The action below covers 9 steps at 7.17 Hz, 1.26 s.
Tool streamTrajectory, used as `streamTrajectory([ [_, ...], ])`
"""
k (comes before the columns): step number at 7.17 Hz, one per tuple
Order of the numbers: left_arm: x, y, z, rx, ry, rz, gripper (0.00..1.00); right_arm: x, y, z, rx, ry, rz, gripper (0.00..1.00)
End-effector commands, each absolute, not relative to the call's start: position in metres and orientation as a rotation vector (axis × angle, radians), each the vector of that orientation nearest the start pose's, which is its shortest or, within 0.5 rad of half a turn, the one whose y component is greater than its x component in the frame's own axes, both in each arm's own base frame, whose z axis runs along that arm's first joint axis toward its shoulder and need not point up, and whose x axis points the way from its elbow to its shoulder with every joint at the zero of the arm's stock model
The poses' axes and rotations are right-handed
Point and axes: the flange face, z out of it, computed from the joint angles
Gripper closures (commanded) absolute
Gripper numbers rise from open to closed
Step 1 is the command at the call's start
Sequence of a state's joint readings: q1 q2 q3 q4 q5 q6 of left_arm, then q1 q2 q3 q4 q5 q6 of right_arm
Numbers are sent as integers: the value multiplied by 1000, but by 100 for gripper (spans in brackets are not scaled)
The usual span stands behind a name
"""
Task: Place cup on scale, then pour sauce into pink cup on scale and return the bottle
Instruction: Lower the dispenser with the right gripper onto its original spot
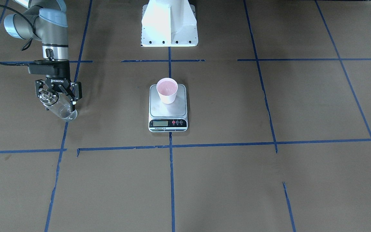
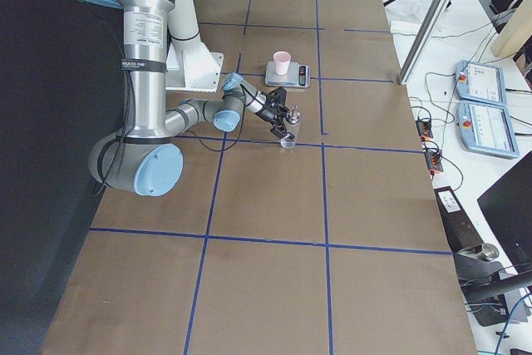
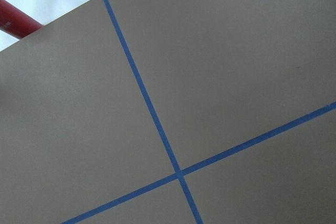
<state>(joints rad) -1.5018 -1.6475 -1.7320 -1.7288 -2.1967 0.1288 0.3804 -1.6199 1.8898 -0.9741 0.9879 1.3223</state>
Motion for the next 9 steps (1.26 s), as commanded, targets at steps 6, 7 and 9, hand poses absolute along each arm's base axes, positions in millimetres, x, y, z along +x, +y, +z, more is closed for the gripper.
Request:
streamTrajectory([
  [6,-39,-541,528,406,606,312,0,-347,-311,436,455,-510,205,0],
  [7,-39,-540,529,404,606,312,0,-343,-300,419,354,-544,172,0],
  [9,-39,-538,533,399,605,311,0,-330,-286,390,148,-539,140,0],
])
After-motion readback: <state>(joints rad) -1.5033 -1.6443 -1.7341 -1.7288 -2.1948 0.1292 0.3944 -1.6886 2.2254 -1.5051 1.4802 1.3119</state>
